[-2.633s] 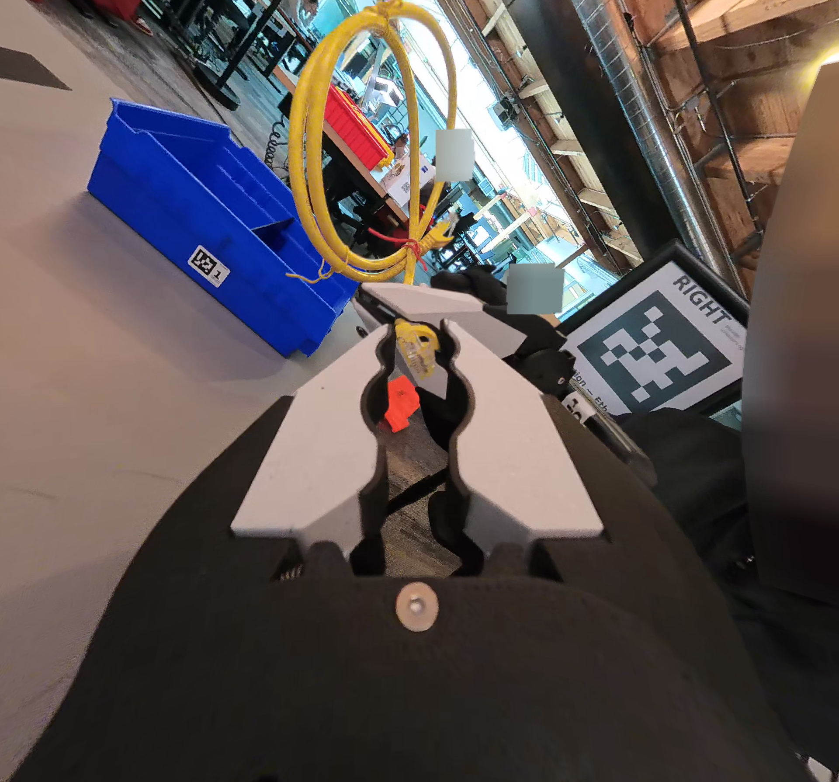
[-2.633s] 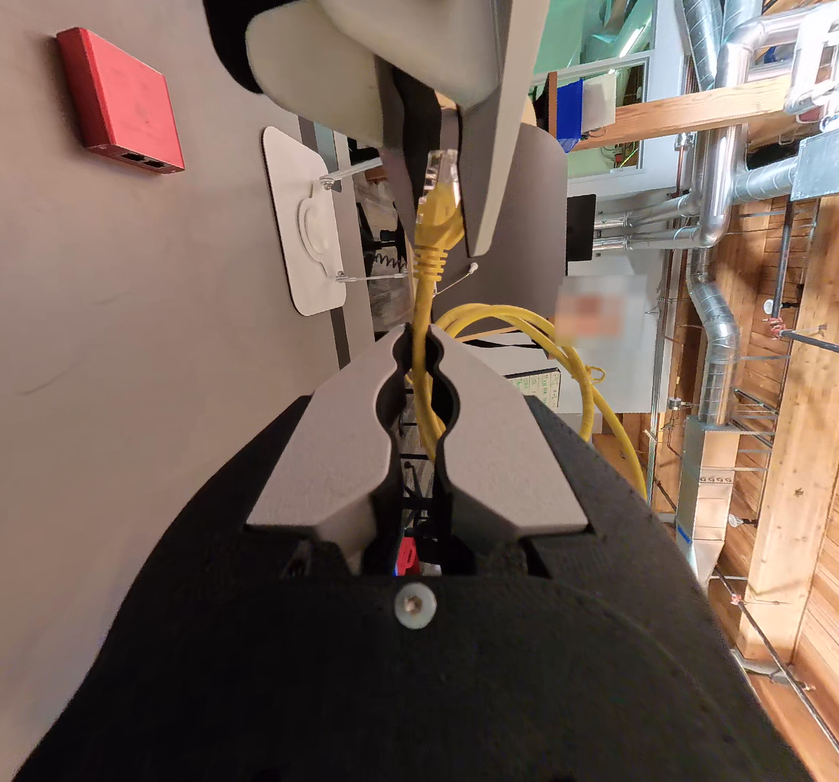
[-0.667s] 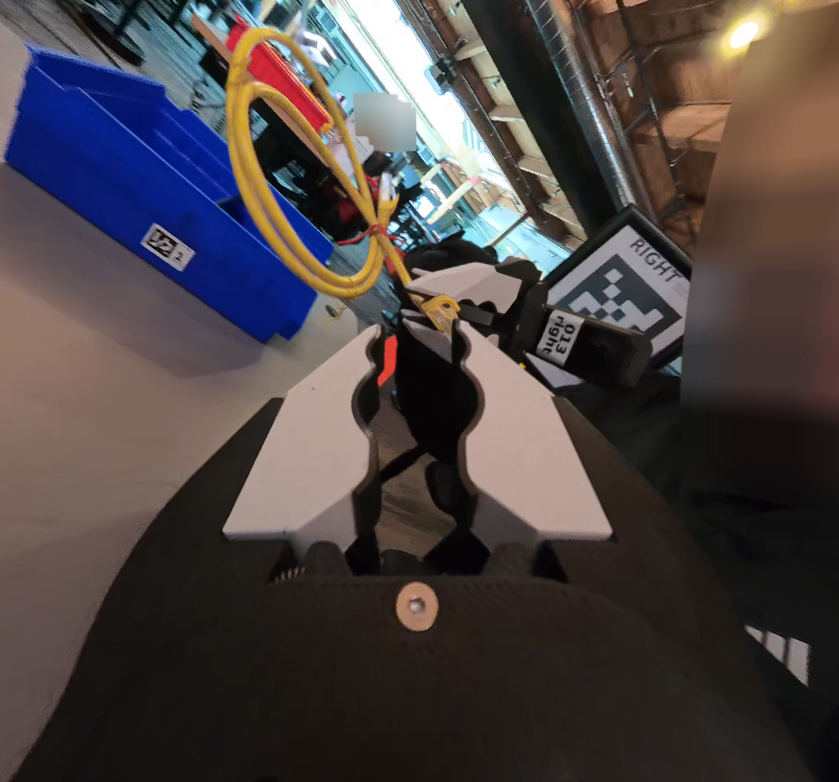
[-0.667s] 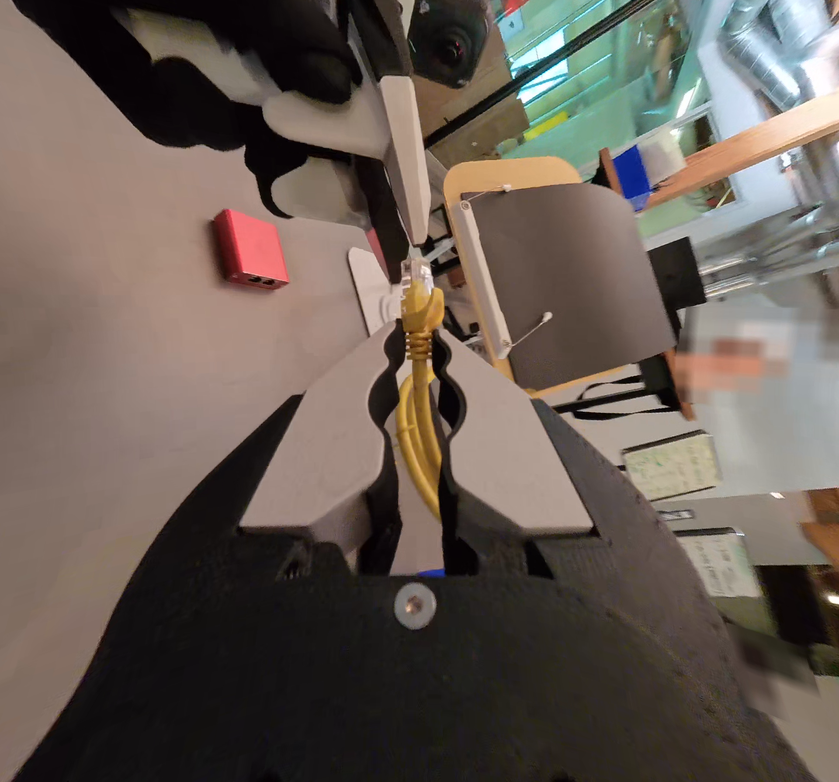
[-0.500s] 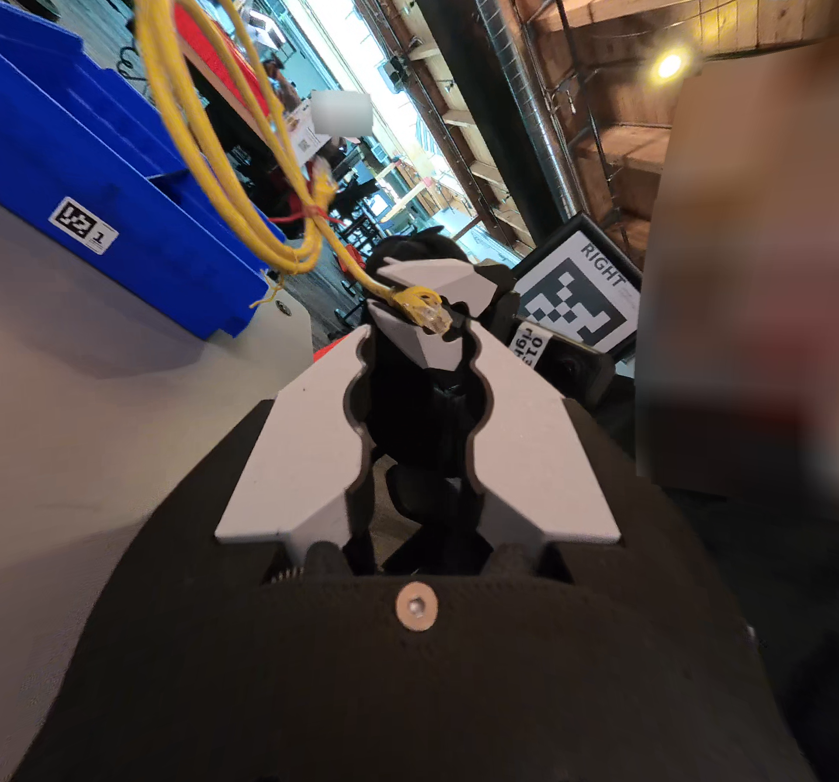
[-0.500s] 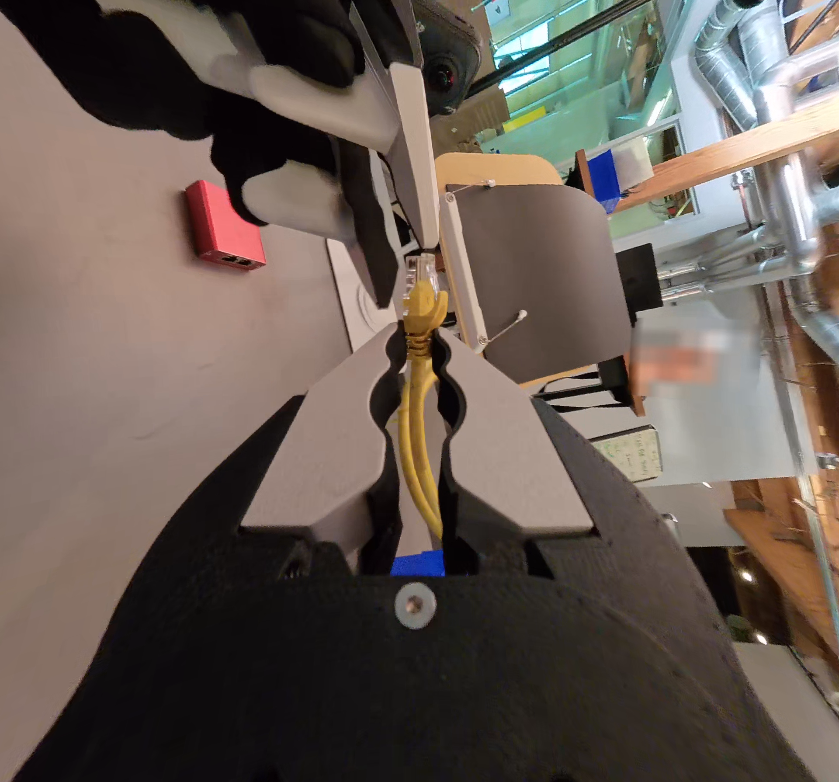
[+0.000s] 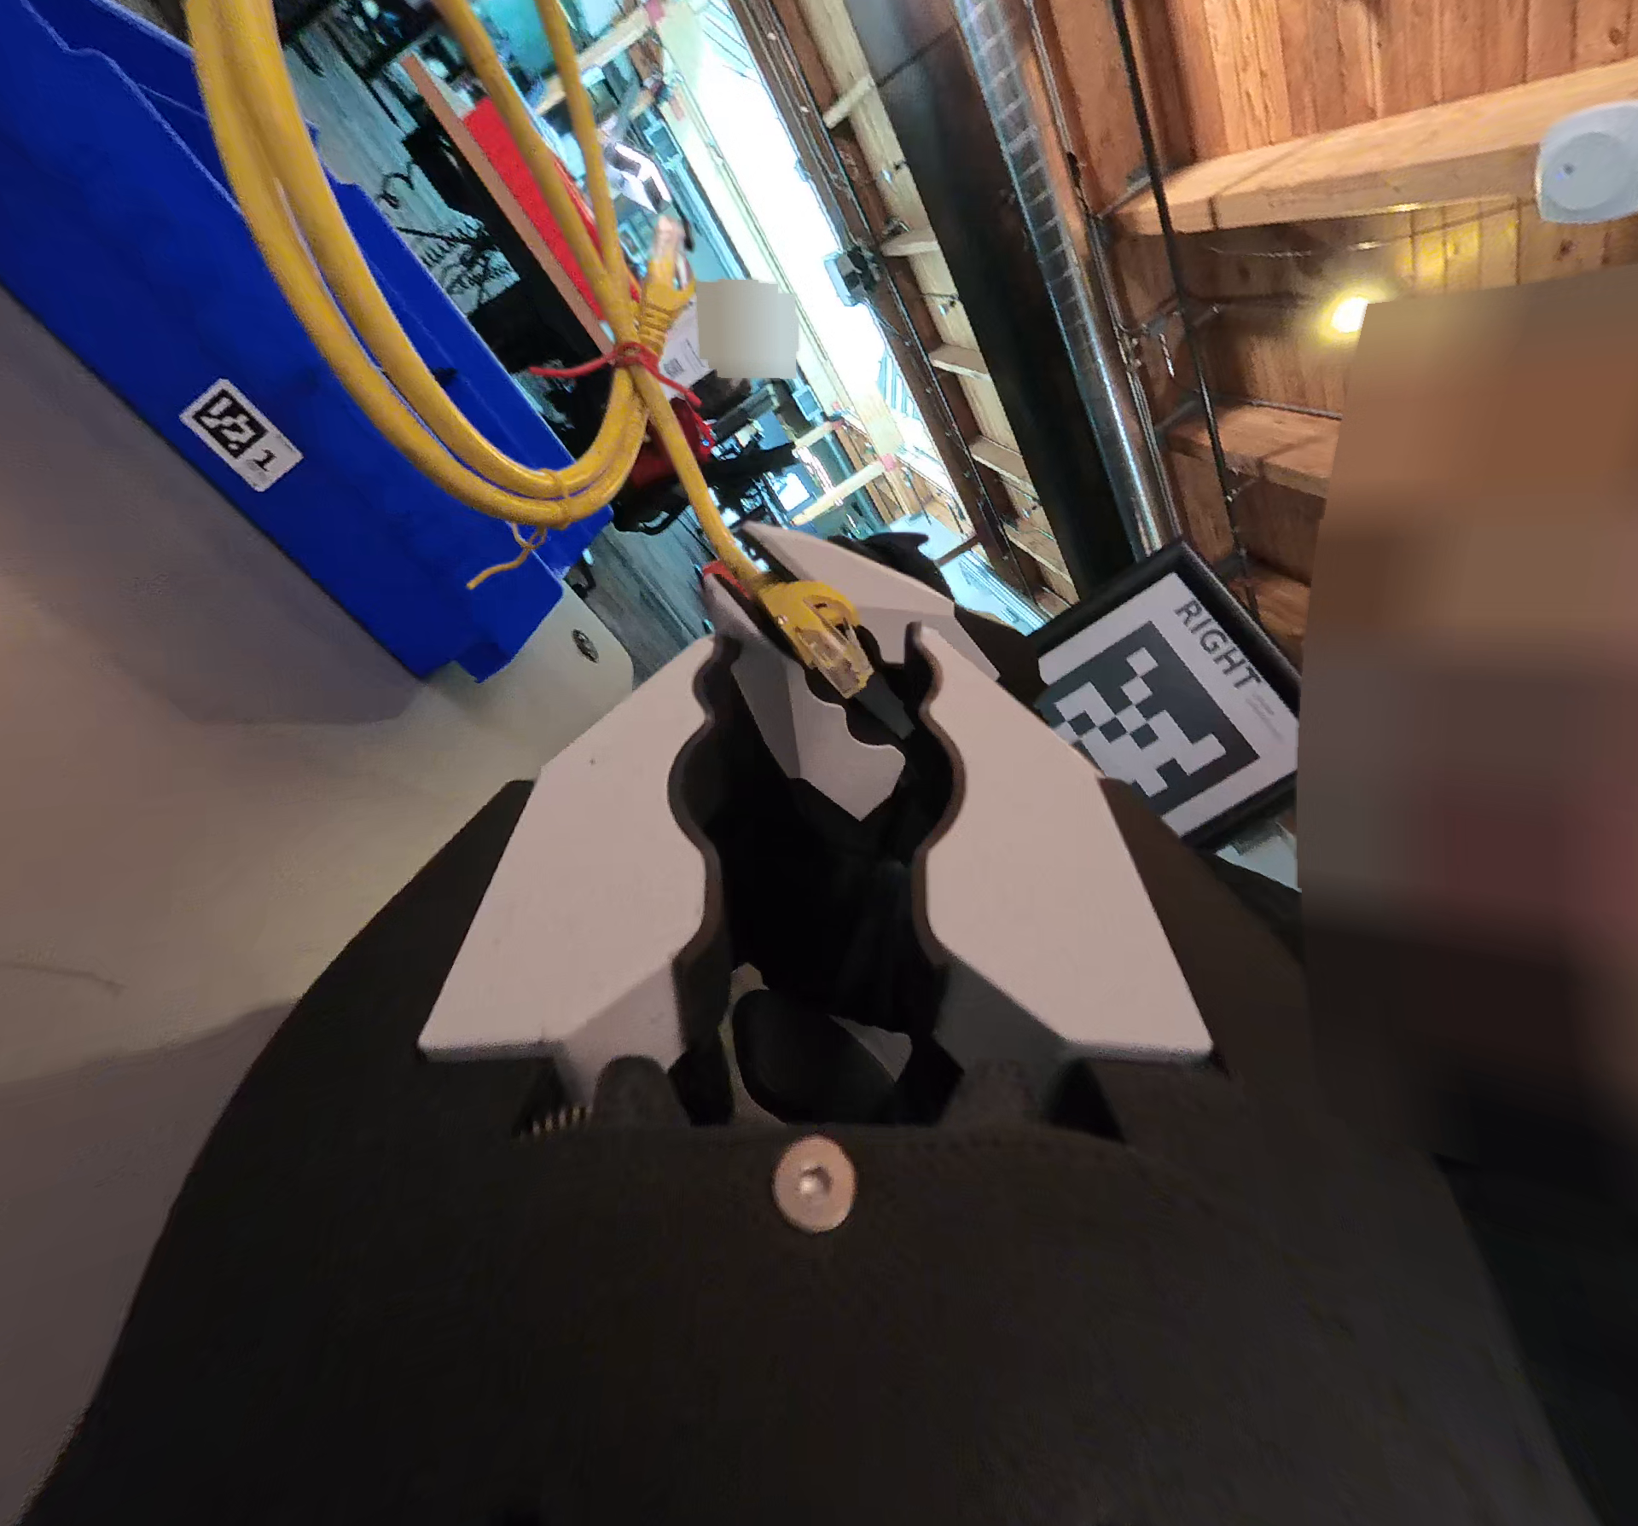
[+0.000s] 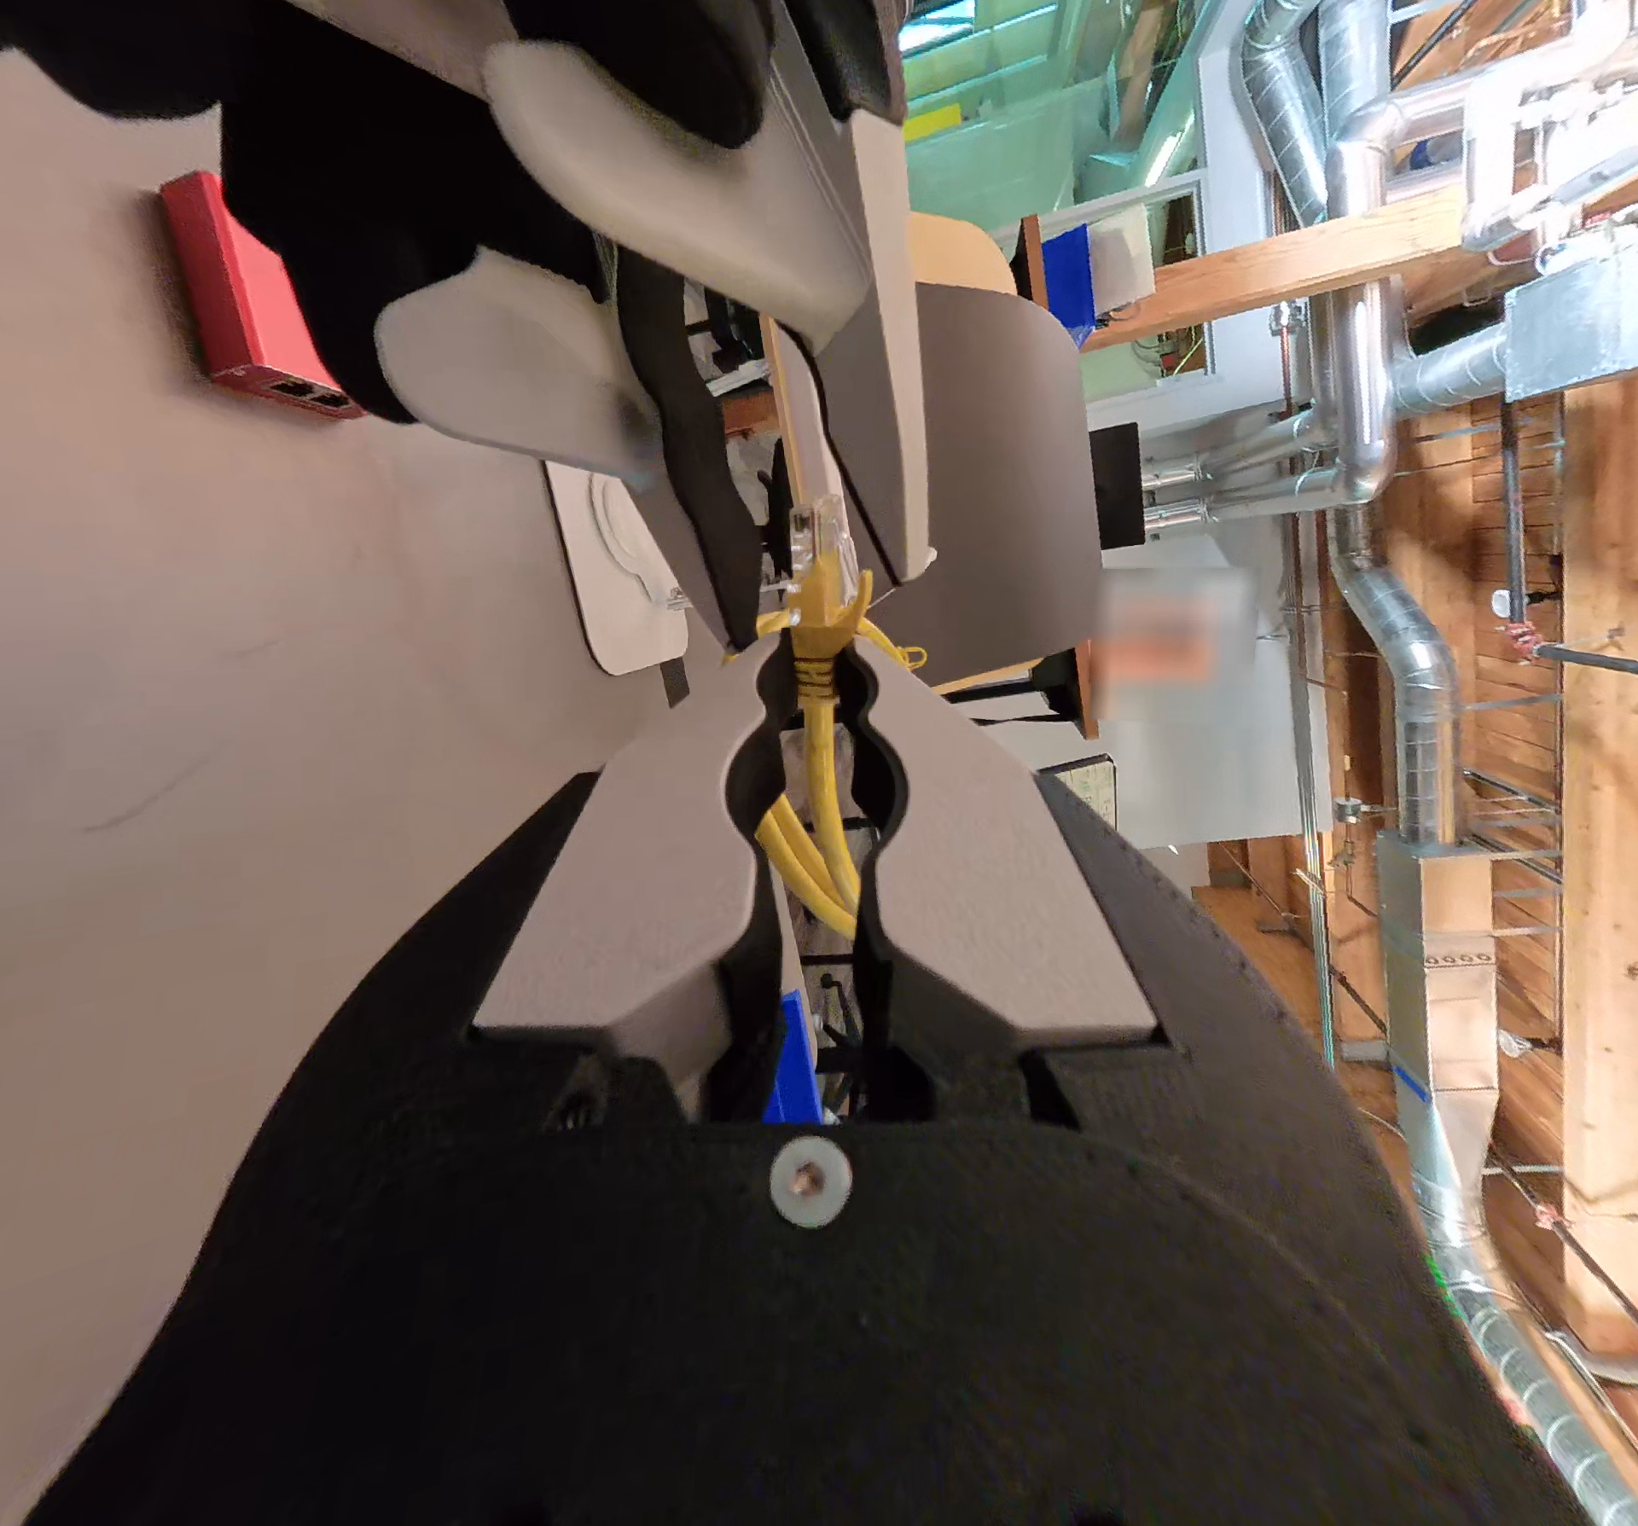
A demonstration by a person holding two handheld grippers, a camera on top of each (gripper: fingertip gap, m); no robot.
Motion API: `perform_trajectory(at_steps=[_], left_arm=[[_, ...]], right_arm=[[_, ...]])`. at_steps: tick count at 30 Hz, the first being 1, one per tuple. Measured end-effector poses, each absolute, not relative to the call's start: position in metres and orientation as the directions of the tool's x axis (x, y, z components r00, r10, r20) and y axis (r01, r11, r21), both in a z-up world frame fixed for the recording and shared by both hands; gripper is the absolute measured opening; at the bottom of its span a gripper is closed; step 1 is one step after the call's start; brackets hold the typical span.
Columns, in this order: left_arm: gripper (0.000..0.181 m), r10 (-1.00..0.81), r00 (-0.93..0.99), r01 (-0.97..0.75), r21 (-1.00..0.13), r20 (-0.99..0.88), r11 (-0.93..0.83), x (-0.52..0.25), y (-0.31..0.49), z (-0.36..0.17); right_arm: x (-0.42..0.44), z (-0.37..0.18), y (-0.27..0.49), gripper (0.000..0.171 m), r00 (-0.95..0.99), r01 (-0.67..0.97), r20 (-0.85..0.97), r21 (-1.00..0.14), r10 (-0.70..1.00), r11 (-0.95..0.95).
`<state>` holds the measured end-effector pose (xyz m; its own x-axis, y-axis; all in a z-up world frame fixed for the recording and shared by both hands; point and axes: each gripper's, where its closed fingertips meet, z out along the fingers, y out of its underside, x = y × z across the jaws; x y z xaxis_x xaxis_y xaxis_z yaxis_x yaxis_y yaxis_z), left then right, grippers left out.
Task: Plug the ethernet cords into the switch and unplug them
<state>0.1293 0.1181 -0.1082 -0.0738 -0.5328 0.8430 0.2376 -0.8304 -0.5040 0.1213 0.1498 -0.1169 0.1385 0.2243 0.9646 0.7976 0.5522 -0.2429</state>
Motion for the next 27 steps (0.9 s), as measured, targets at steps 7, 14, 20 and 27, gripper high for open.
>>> perform_trajectory(at_steps=[7,14,20,27], left_arm=[[0.017,-0.535,-0.037,0.259,-0.508,0.844,-0.821,0.127,0.121,-0.113],[0.008,-0.606,-0.014,0.250,-0.584,0.795,-0.772,0.127,0.119,-0.113],[0.007,-0.692,0.037,0.175,-0.687,0.721,-0.706,0.121,0.118,-0.118],[0.007,-0.815,0.085,-0.022,-0.816,0.574,-0.577,0.121,0.105,-0.122]], right_arm=[[0.121,-0.121,0.153,0.006,0.134,0.806,0.972,-0.221,0.195,0.549],[0.120,-0.120,0.149,0.012,0.186,0.731,0.914,-0.373,0.359,0.571],[0.124,-0.118,0.127,0.035,0.115,0.587,0.715,-0.609,0.689,0.534],[0.117,-0.108,0.109,0.040,-0.038,0.417,0.465,-0.797,0.884,0.437]])
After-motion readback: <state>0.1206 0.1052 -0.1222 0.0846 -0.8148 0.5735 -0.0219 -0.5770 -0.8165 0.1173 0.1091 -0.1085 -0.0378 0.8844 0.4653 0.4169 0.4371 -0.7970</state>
